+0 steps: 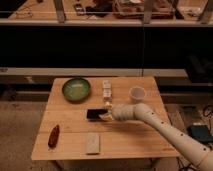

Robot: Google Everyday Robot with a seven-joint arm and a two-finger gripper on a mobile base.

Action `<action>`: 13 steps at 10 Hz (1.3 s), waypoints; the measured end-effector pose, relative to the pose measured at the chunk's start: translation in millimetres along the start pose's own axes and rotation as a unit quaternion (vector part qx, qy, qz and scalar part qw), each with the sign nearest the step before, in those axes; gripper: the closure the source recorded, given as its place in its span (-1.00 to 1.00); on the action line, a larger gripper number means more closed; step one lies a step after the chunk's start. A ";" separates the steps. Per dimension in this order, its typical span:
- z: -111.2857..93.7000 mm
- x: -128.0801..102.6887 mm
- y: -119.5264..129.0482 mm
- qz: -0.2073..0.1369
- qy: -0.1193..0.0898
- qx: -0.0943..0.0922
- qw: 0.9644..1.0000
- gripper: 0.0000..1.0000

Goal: Place the eraser in the ceramic cup

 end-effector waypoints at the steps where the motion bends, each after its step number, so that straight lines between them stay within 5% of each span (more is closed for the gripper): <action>1: -13.8 -6.5 3.5 0.001 -0.007 -0.009 1.000 1.00; 9: -82.6 -35.8 23.1 0.022 -0.036 -0.060 0.997 1.00; 13: -119.8 -50.1 40.5 0.033 -0.054 -0.099 0.993 1.00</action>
